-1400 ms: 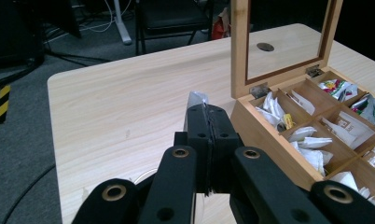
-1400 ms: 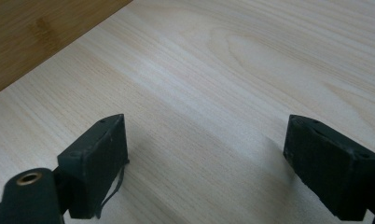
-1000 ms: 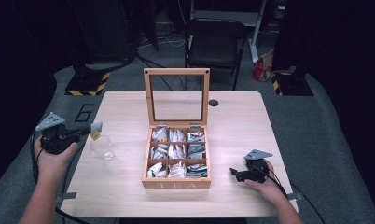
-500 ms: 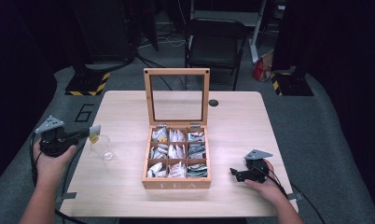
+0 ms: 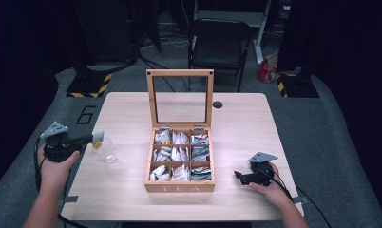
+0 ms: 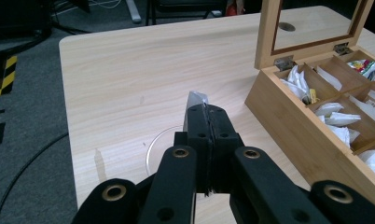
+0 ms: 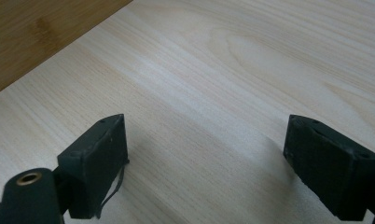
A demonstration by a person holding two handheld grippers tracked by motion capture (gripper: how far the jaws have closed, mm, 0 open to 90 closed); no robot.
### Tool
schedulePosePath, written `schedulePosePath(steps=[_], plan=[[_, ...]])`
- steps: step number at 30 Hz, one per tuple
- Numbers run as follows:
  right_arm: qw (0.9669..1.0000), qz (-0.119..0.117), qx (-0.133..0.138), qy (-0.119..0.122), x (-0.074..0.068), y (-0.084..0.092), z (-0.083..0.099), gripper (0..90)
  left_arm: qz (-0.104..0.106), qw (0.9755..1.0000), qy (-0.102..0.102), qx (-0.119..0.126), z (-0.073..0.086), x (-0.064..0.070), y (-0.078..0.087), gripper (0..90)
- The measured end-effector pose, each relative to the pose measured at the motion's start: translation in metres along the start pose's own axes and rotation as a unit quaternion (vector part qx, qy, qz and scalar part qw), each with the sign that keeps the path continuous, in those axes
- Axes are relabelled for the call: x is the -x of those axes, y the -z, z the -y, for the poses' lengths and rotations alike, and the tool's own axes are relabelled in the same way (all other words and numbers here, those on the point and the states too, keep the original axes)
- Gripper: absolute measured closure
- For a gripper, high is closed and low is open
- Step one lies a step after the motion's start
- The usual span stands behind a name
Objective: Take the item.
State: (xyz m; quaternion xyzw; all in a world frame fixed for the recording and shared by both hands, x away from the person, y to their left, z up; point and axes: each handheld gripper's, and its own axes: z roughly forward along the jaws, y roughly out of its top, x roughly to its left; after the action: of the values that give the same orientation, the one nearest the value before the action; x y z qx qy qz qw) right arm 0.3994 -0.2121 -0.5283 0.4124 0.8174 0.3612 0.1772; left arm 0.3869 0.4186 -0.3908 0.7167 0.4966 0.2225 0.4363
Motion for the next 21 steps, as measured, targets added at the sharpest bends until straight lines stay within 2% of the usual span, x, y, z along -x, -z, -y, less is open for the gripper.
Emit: schedulePosePath(steps=[9, 21], plan=[[1.0000, 0.000, 0.000, 0.001, 0.000, 0.000, 0.000, 12.9, 0.001, 0.9999, 0.005, -0.015, 0.007, -0.002, -0.006, 89.4], [1.0000, 0.000, 0.000, 0.001, 0.000, 0.000, 0.000, 12.9, 0.000, 0.9998, 0.012, -0.018, 0.011, -0.004, -0.017, 89.4]])
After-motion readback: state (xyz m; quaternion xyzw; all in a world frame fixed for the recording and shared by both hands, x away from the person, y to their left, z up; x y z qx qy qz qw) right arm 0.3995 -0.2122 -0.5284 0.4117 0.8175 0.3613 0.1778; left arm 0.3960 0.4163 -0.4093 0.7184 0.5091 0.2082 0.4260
